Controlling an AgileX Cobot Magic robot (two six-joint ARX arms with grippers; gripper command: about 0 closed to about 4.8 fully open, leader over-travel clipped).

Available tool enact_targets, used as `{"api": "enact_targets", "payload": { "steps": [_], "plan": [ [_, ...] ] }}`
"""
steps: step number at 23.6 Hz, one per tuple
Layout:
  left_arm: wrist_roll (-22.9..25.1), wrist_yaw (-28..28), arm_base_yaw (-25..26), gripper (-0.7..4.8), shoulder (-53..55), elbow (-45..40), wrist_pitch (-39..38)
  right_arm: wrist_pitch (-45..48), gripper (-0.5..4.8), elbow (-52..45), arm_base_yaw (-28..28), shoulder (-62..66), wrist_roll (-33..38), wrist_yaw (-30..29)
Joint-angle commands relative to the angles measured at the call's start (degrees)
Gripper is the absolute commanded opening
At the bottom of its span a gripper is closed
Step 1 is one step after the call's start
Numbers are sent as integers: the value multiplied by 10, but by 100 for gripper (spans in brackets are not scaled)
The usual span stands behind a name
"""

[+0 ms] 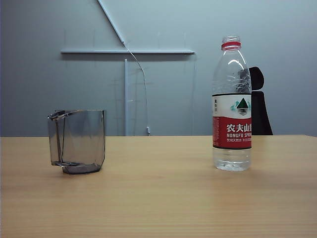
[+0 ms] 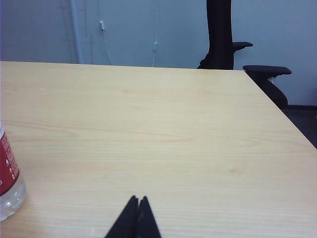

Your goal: Pick up the mineral water bottle on the table and pour water into the mug until it's half full.

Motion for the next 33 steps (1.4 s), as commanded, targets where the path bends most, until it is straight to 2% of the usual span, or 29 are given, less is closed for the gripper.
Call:
{"api": "enact_targets", "payload": {
  "steps": [1,11,13,17,21,22,24,27,29,31,33],
  "plan": [
    [-2,2,0,-2,1,1,7,10,-8,-2,1,0,-2,0],
    [-2,2,-1,-2,1,1,7,10,-9,-2,1,0,1,-2],
    [-2,-1,-24,-2,1,1,7,15,-9,-2,1,0,76,-17],
    [-2,0,-115,-2,1,1,7,32,-8,-2,1,0,235,-50],
    [-2,0,-228,-2,10,1,8,51,-9,-2,2,0,276,-124],
    [-2,2,-271,-2,23,1,9,54,-8,-2,4,0,299,-159],
    [-2,2,-321,-2,53,1,8,54,-2,-2,13,0,374,-199],
    [-2,2,-361,-2,78,1,5,52,6,-1,53,0,370,-241],
    [-2,2,-378,-2,78,1,7,43,32,0,93,0,360,-224],
    [-2,2,-384,-2,78,1,7,37,83,0,127,1,335,-203],
    [-2,2,-388,-2,74,1,7,21,251,0,204,1,278,-127]
  ]
}}
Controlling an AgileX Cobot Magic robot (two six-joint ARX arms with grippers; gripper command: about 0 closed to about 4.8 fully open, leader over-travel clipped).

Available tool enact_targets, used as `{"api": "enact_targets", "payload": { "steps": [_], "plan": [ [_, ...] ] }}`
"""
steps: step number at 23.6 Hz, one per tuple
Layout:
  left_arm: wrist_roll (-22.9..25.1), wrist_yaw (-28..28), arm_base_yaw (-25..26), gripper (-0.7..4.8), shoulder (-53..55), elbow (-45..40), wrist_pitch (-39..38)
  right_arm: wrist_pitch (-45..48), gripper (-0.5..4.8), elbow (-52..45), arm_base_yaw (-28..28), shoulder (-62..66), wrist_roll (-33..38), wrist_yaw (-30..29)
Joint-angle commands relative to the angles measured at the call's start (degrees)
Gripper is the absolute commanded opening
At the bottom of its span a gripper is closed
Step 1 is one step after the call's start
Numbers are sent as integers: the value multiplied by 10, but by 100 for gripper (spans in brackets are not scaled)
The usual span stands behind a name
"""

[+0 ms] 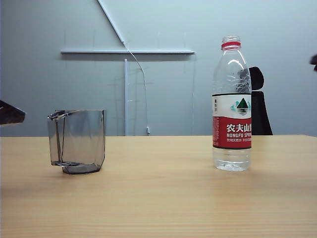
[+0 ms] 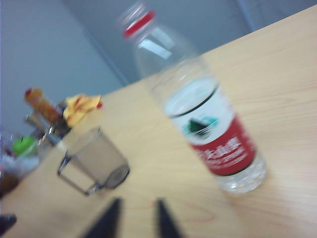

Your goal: Pick up the mineral water bottle on the table and pour water into the mug until it's half full.

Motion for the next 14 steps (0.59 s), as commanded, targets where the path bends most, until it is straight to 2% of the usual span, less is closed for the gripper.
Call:
{"api": "enact_targets", "payload": {
  "steps": [1,3,4,5,7,9,11,14],
  "plan": [
    [-2,0,-2,-2,-11,2,7,-15,341,0,101,1,-75,126],
    [-2,0,-2,-2,-22,2,8,-16,399,0,144,1,-95,175],
    [-2,0,-2,-2,-26,2,8,-16,412,0,162,1,-105,196],
    [-2,0,-2,-2,-33,2,8,-16,440,0,202,1,-130,249],
    [-2,0,-2,-2,-38,2,8,-11,473,0,249,1,-169,318],
    [-2,0,-2,-2,-46,2,8,2,473,0,284,2,-193,372],
    [-2,0,-2,-2,-55,2,8,21,473,0,303,5,-204,393],
    [-2,0,-2,-2,-57,2,8,63,473,7,306,57,-204,394]
  ]
}}
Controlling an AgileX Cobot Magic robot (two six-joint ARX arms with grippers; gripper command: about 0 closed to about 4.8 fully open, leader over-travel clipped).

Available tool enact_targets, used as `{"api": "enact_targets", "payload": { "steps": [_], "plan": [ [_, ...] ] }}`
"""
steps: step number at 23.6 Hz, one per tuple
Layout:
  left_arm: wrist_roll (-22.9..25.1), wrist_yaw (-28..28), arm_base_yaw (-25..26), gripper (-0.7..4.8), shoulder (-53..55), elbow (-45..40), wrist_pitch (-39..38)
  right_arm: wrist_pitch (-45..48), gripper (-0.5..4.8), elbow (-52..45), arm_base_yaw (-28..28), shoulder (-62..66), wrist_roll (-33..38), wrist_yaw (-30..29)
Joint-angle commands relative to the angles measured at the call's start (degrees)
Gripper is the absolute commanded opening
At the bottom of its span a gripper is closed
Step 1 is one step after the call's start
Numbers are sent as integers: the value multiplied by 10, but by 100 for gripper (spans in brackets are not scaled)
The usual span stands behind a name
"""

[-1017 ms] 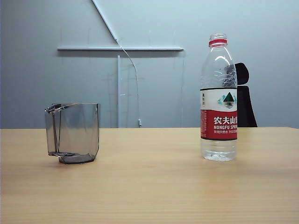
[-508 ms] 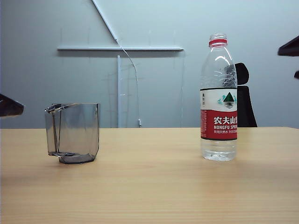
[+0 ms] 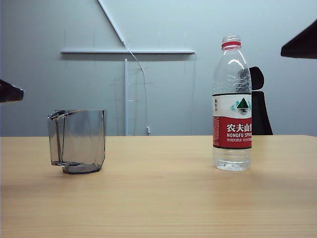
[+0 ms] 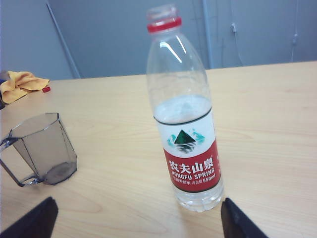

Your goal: Pick up the mineral water bottle on the table and pour water into the mug until it's half full.

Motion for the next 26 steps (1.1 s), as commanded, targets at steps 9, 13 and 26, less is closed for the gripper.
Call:
{"api": "enact_targets", "payload": {
  "steps": [9,13,26],
  "plan": [
    [-2,0,-1,-2,0,2,7,245,479,49,-4,352,-32,80],
    [-2,0,-1,-2,0,2,8,362,479,49,-41,480,-32,5],
    [-2,0,-1,-2,0,2,8,654,479,108,-154,814,-32,-108]
  ]
}}
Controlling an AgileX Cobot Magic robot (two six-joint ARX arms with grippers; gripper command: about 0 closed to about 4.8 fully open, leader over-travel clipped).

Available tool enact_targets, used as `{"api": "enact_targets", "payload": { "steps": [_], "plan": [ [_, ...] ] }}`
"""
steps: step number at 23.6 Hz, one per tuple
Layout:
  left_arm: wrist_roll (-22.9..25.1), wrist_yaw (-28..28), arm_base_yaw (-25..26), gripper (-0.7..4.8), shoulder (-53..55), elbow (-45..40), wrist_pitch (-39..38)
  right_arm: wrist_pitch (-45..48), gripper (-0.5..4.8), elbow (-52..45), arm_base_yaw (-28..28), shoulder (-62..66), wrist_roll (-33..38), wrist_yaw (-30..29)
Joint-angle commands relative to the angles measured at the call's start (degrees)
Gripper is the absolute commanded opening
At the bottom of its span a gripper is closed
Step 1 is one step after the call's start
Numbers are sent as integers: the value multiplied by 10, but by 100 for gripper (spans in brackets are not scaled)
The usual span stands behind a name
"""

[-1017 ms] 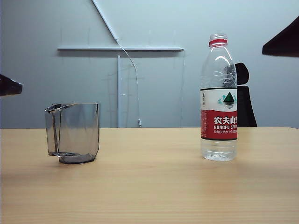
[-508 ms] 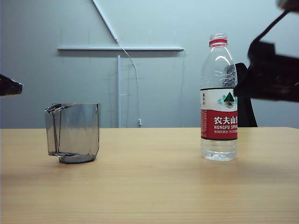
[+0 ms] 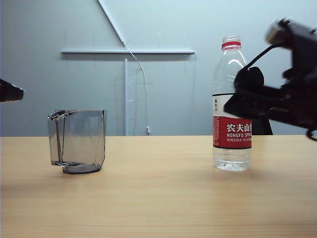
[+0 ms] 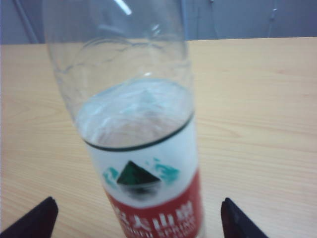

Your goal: Pick up the mineral water bottle on the table and pour water into the mug until it's half full.

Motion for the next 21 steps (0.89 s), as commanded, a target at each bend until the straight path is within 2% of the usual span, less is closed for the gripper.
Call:
{"api": "enact_targets", "payload": {
  "steps": [1,8,14,16,20,21],
  "plan": [
    [-2,0,-1,-2,0,1,7,49,479,22,0,43,-1,6],
    [-2,0,-1,-2,0,1,7,70,479,83,0,124,-6,16],
    [-2,0,-1,-2,0,1,7,68,476,100,-7,141,-5,42],
    [-2,0,-1,-2,0,1,7,68,414,100,-7,141,-5,42],
    [-2,0,-1,-2,0,1,7,68,363,100,-7,141,-5,42],
    [-2,0,-1,-2,0,1,7,68,321,100,-7,141,-5,42]
  ]
}}
